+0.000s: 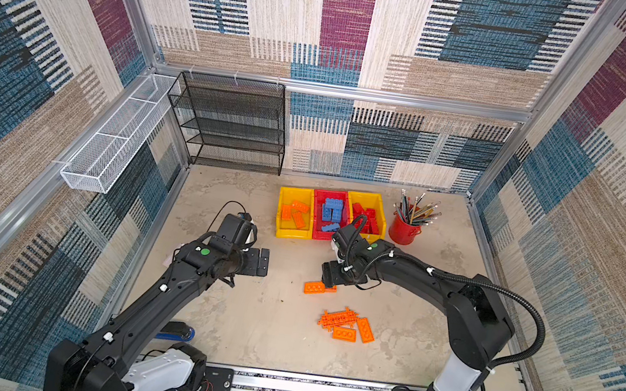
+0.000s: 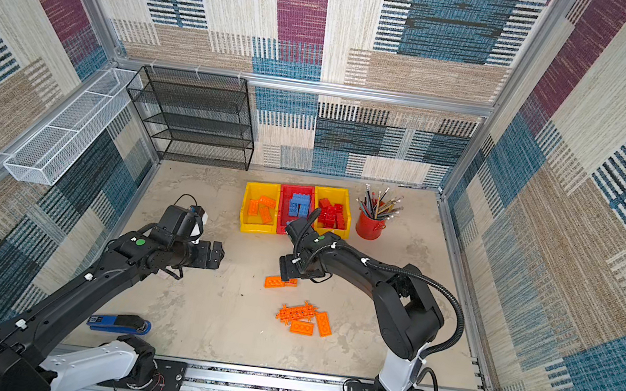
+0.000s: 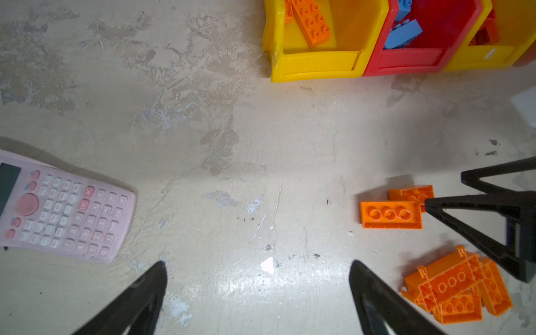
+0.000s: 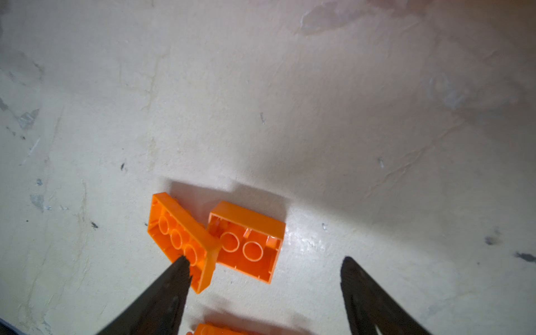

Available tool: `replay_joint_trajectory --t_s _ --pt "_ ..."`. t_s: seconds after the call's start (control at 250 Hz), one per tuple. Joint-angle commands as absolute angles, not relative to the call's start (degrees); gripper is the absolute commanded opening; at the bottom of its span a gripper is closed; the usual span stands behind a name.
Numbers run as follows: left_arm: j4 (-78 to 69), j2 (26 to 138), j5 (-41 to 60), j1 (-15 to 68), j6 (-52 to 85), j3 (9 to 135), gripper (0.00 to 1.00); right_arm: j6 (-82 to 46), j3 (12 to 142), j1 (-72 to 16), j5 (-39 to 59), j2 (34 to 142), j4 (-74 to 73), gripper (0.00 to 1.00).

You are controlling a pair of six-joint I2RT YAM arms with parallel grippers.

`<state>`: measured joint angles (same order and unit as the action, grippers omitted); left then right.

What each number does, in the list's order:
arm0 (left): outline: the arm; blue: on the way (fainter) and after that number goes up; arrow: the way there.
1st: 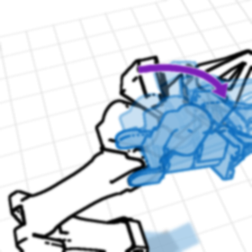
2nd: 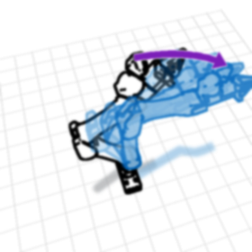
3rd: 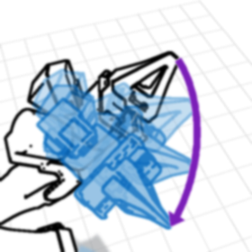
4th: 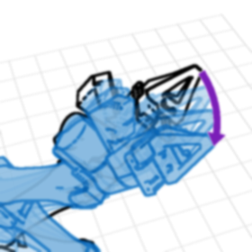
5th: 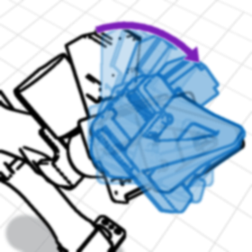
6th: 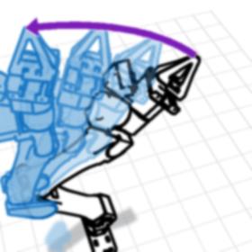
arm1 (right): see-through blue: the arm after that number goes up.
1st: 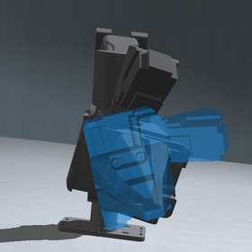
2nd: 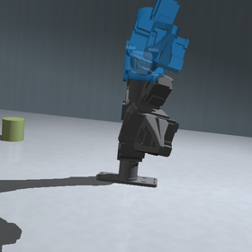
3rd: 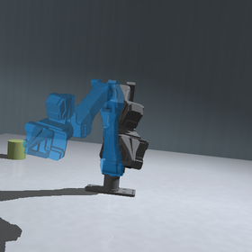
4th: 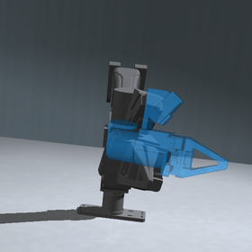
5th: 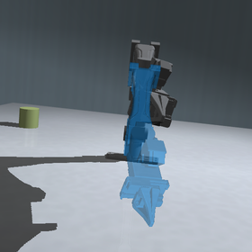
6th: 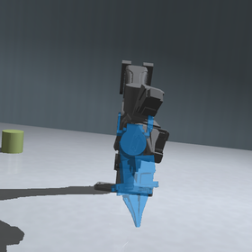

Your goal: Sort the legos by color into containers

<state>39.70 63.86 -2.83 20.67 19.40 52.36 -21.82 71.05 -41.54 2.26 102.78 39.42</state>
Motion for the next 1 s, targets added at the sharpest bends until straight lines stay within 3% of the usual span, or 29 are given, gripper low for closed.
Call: replay_joint_trajectory --t_s 0.0,0.312,0.56,0.996 --pt "38.54 65.05 -2.44 20.58 17.75 53.45 0.99 -21.51 70.57 -41.47 -2.46 103.07 40.67 0.81" --pt "36.48 67.80 -1.58 20.65 19.51 54.06 0.99 -15.49 67.86 -41.03 -1.75 100.90 41.16 0.74" --pt "36.88 68.04 -3.25 20.63 19.69 54.27 0.99 -9.53 68.27 -42.76 0.63 101.65 41.04 0.75" --pt "39.22 67.32 -5.31 20.63 18.51 55.36 0.99 -1.14 74.29 -45.97 -6.62 109.62 40.59 0.80"
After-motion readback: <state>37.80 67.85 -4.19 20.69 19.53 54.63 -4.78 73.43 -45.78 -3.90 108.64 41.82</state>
